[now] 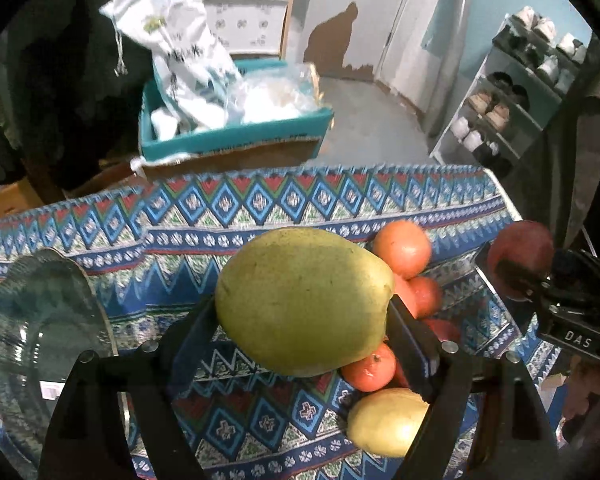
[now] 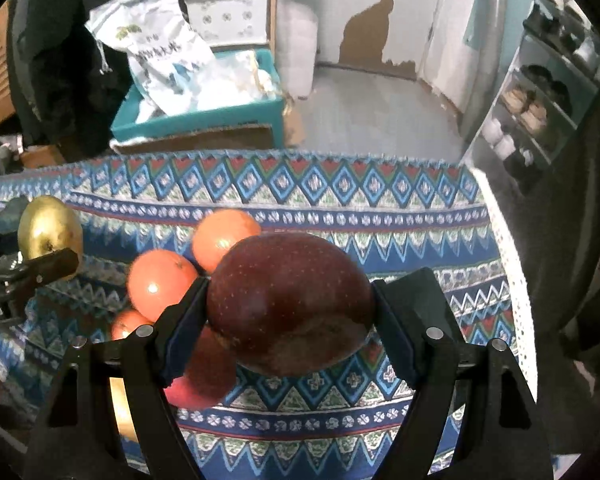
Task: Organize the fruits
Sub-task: 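Lift the pear with the left tool while the right tool carries the apple to the glass plate, then lower the pear onto the glass plate and open the left tool while the right tool releases the apple there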
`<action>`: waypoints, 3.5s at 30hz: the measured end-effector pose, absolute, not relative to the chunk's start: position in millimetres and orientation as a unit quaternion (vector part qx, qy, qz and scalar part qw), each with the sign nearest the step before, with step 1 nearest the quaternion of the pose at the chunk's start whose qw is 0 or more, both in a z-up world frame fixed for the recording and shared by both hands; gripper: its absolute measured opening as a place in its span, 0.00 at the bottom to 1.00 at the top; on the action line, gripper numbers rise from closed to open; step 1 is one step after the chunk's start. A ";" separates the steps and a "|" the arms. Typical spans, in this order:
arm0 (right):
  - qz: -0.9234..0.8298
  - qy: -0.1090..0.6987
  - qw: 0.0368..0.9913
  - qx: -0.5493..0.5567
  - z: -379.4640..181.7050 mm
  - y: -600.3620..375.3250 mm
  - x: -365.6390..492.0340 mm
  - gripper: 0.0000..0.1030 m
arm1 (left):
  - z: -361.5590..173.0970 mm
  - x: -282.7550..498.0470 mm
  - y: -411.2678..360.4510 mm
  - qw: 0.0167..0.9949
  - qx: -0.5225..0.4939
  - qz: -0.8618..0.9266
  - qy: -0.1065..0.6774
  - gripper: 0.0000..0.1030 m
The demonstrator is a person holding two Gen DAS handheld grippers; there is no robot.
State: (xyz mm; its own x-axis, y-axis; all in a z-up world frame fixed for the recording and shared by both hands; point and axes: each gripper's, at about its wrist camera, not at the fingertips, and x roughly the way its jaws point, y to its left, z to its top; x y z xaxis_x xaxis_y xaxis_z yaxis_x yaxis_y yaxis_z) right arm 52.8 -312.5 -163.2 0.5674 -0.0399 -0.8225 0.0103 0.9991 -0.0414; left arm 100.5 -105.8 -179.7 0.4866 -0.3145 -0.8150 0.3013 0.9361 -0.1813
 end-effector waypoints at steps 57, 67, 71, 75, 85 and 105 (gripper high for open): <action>0.164 0.330 0.929 -0.034 -30.0 -110.4 42.5 0.77 | -66.6 22.5 76.0 0.932 -0.080 -0.081 0.343 0.82; 0.204 0.363 0.908 -0.042 -57.4 -54.3 69.2 0.77 | -103.0 30.2 118.0 0.921 -0.095 -0.039 0.377 0.82; 0.221 0.385 0.895 -0.038 -76.1 -33.9 79.5 0.77 | -124.7 34.3 132.9 0.912 -0.100 -0.023 0.396 0.82; 0.231 0.412 0.881 -0.039 -97.2 -14.8 90.1 0.77 | -146.5 38.8 144.8 0.903 -0.109 -0.013 0.415 0.82; 0.243 0.474 0.844 -0.062 -156.4 13.5 106.0 0.77 | -200.8 49.4 157.8 0.875 -0.107 0.010 0.471 0.82; 0.250 0.546 0.794 -0.093 -218.2 29.6 111.3 0.77 | -248.6 58.0 168.5 0.832 -0.115 0.037 0.542 0.82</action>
State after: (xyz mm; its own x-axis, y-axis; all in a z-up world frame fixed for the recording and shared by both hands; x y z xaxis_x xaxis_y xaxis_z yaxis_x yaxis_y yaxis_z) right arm 111.3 29.6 -218.2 0.2778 0.2956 -0.9140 -0.4985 0.8577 0.1259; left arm 58.0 168.5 -248.6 0.4101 -0.0617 -0.9100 -0.1865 0.9710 -0.1499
